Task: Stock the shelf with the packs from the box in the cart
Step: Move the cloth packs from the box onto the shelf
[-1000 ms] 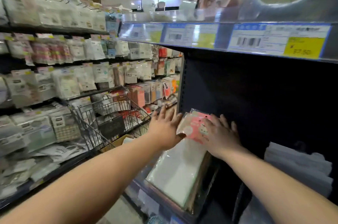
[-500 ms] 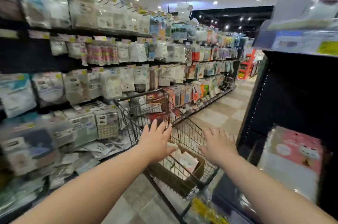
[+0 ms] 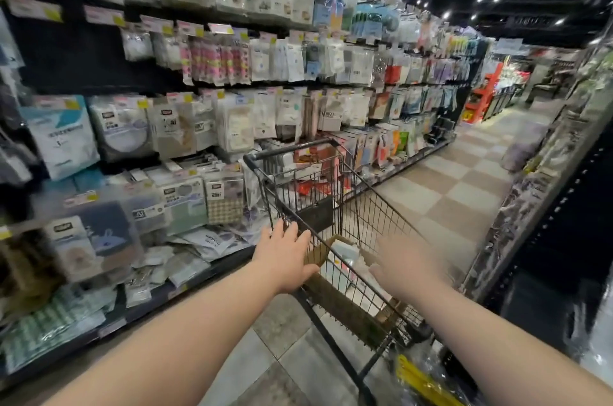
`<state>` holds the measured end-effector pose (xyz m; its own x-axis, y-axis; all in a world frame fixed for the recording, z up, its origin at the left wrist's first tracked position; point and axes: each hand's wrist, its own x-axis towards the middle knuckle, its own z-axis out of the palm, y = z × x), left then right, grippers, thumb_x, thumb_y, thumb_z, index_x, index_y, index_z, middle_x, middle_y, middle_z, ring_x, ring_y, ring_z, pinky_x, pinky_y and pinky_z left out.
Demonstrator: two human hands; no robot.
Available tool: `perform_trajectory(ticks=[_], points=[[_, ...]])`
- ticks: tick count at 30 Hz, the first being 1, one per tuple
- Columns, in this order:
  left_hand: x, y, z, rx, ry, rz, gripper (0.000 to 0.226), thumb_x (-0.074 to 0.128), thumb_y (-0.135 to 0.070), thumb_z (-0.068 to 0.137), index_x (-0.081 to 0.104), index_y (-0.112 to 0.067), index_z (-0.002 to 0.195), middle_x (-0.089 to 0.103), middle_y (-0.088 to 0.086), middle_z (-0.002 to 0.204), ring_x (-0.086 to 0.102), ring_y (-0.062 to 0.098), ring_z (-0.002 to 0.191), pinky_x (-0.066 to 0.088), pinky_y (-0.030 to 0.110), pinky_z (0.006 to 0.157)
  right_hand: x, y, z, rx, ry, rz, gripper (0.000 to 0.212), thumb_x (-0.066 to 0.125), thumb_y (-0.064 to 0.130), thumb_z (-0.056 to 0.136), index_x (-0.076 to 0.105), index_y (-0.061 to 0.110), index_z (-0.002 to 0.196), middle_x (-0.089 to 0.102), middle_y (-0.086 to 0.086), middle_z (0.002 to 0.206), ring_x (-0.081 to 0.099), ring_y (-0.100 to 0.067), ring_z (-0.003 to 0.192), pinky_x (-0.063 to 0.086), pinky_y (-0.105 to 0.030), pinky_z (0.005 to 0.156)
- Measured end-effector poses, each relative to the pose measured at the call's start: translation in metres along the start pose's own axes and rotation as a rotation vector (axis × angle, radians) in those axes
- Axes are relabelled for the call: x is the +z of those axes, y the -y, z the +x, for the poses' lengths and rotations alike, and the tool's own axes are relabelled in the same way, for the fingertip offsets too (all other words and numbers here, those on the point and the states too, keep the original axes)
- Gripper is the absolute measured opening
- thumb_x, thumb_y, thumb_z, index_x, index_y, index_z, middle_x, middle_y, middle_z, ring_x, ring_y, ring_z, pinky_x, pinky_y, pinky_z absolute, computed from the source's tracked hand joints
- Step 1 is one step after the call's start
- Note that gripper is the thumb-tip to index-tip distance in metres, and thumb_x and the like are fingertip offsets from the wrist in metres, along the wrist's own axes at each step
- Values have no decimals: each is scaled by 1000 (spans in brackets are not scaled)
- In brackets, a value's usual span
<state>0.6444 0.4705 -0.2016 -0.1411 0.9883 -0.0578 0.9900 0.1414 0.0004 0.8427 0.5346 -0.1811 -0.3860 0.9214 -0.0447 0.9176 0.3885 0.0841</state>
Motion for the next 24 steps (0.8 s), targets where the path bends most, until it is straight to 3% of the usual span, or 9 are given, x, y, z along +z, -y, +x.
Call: perform_trajectory(ticks=[10, 18, 24], points=[[9, 39, 120, 23, 49, 81, 77, 35, -61, 93, 8, -21, 153, 7, 9, 161, 0, 34, 148, 8, 54, 117, 36, 15, 134, -11, 49, 48, 60, 44, 48, 93, 26, 25, 146, 31, -1, 153, 23, -27, 143, 20, -54, 114], [11, 29, 254, 107, 92, 97, 76, 36, -59, 93, 9, -21, 153, 10, 8, 161, 2, 35, 148, 8, 54, 118, 47, -28, 244, 54, 100, 74, 62, 46, 49, 92, 27, 25, 146, 33, -3, 151, 25, -28, 141, 21, -53, 113], [33, 7, 318, 187, 156, 94, 77, 36, -60, 93, 8, -21, 153, 9, 7, 161, 2, 33, 148, 8, 53, 119, 69, -66, 279, 141, 172, 82, 61, 45, 47, 93, 27, 24, 146, 32, -4, 151, 24, -28, 141, 20, -55, 113]])
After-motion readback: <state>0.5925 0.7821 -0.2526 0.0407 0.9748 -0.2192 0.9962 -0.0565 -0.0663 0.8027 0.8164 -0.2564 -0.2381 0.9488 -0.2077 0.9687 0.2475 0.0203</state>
